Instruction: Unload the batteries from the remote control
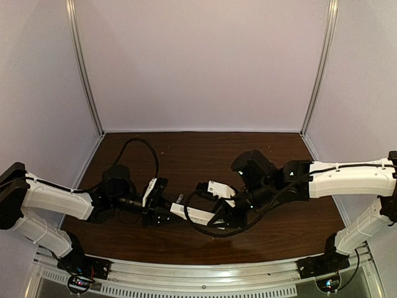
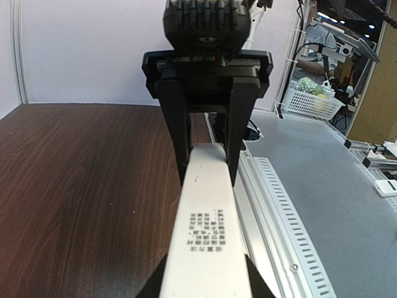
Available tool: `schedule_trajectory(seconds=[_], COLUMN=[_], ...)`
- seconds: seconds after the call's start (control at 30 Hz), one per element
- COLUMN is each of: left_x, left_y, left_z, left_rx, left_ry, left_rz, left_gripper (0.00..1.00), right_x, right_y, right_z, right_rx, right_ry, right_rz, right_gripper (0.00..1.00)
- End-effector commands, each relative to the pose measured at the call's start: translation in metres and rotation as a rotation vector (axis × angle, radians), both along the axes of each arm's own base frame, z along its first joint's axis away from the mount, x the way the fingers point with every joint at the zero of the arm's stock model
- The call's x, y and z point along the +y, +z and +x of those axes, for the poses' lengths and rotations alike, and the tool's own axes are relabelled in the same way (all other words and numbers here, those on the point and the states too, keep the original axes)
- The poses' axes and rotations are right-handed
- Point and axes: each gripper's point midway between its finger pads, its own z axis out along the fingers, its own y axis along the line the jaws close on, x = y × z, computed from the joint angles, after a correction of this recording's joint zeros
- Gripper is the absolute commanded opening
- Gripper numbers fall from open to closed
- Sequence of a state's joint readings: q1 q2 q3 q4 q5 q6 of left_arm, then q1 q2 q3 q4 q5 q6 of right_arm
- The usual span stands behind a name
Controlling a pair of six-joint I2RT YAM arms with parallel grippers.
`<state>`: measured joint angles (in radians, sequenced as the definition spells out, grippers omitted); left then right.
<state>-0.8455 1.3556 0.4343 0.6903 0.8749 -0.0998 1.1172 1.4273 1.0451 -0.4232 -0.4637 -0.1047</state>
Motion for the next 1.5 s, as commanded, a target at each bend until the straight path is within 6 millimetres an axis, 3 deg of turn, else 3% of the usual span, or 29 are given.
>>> schedule_trajectory(seconds=[0.0,0.07,0.1,0.2,0.27,0.43,0.67,0.77,1.03,1.17,1.47], left_x=[-0.002,-0.002,-0.001,-0.001,-0.001,-0.002,-0.002,-0.001,-0.007,-0.010,-0.015], left_y=[0.015,0.015,0.015,0.014,0.014,0.014,0.022,0.021,0.019,0.023,0.024], left_z=[0.001,0.003,0.004,0.007,0.009,0.011,0.018,0.025,0.032,0.031,0.038], left_rx=[-0.043,-0.048,-0.054,-0.065,-0.073,-0.090,-0.141,-0.181,-0.294,-0.327,-0.347], left_ry=[0.007,0.017,0.024,0.048,0.056,0.066,0.106,0.146,0.147,0.132,0.152], left_rz=[-0.046,-0.048,-0.048,-0.044,-0.044,-0.053,-0.084,-0.088,-0.099,-0.138,-0.196], left_gripper=[0.00,0.00,0.00,0.00,0.00,0.00,0.00,0.00,0.00,0.00,0.00], right_x=[0.007,0.007,0.007,0.005,0.000,-0.021,-0.036,-0.038,-0.043,-0.047,-0.034], right_y=[0.011,0.013,0.016,0.028,0.037,0.051,0.035,0.026,0.043,0.042,0.030], right_z=[0.010,0.015,0.017,0.021,0.031,0.047,0.050,0.045,0.043,0.046,0.046], right_rx=[-0.036,-0.036,-0.033,0.008,0.032,0.162,0.399,0.480,0.548,0.563,0.630], right_ry=[-0.060,-0.099,-0.124,-0.218,-0.329,-0.579,-0.771,-0.804,-0.822,-0.855,-0.830], right_rz=[0.039,0.055,0.076,0.156,0.214,0.329,0.397,0.392,0.457,0.442,0.339], right_gripper=[0.12,0.45,0.57,0.89,0.99,1.00,1.00,1.00,0.99,0.99,1.00])
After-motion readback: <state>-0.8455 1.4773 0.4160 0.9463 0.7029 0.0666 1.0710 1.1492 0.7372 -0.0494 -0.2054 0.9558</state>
